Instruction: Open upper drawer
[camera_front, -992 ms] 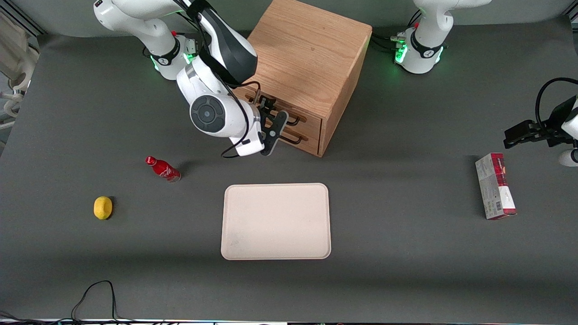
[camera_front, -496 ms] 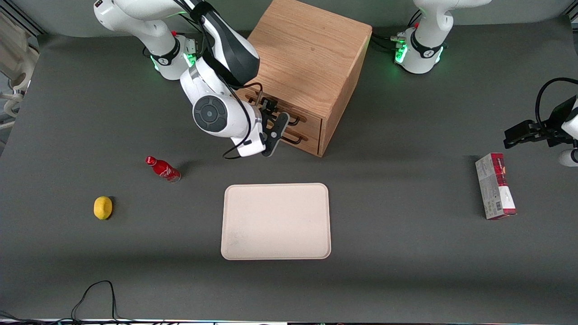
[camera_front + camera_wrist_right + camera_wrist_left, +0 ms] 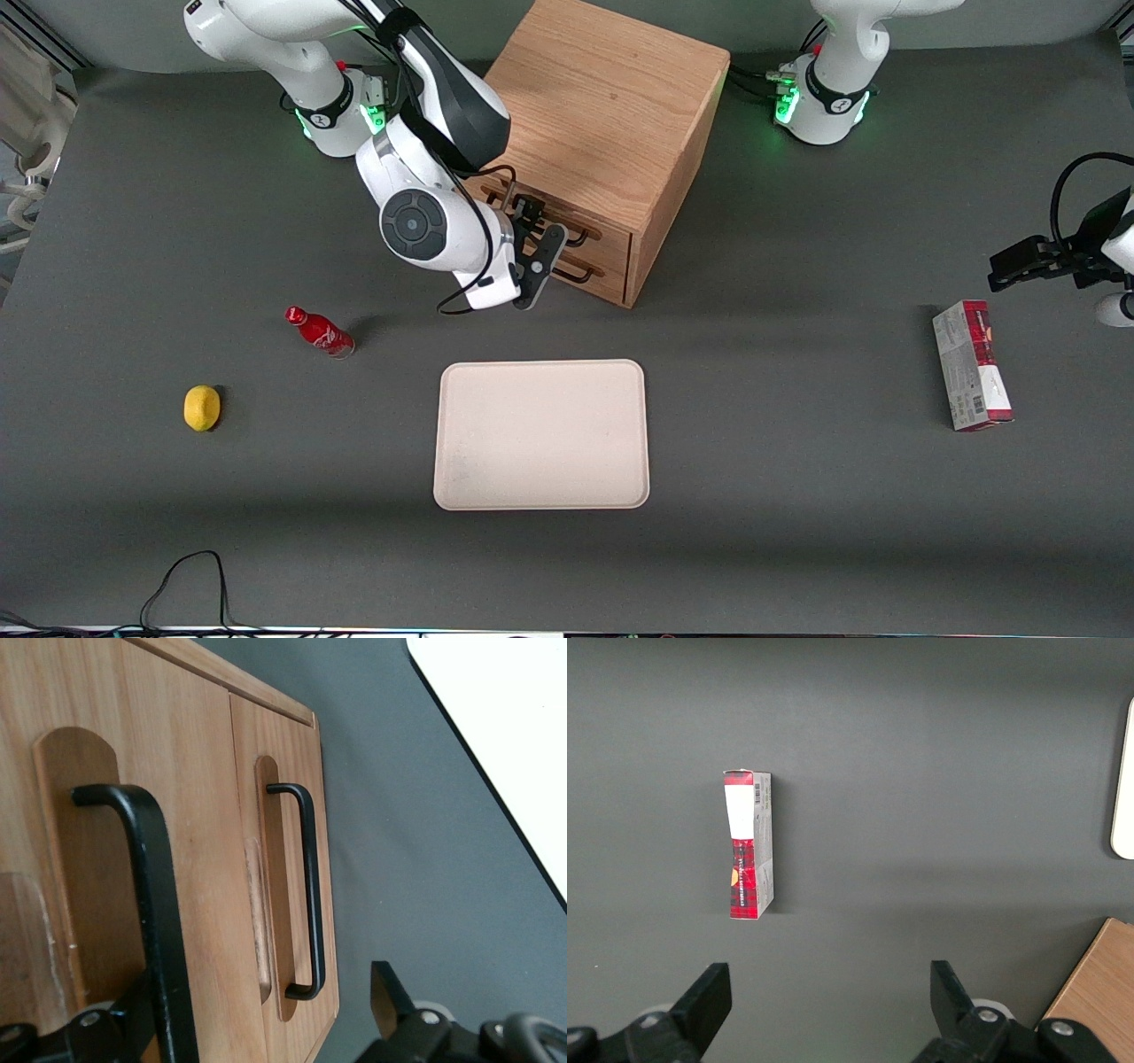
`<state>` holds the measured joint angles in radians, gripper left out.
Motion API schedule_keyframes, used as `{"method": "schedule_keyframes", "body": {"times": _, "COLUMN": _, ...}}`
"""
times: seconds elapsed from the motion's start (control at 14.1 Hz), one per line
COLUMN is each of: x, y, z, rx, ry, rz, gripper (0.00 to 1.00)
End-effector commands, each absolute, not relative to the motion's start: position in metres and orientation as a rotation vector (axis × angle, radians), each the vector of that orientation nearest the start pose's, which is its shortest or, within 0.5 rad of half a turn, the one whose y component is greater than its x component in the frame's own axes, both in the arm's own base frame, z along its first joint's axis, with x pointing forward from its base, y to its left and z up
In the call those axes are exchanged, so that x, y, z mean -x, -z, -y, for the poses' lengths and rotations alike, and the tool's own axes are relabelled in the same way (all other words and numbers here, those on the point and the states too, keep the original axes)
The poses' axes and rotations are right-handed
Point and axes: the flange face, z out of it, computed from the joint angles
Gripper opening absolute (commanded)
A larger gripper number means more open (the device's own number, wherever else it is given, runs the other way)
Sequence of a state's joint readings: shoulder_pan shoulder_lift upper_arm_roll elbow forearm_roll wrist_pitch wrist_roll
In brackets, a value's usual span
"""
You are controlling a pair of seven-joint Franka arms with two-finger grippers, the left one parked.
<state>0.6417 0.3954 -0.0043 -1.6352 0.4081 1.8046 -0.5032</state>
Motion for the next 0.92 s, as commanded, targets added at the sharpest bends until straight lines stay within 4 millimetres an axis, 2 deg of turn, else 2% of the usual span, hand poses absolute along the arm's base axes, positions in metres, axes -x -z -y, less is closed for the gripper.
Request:
{"method": "schedule_keyframes", "body": {"times": 0.0, "x": -0.495, "y": -0.383, "z": -0.408, "rx": 2.428, "ry": -0.324, "rz": 1.34, "gripper": 1.0}}
{"method": "schedule_keyframes", "body": {"times": 0.85, "x": -0.514, "y": -0.388, "z": -0.394, "rx": 2.451, "ry": -0.265, "rz": 1.333, "gripper": 1.0}}
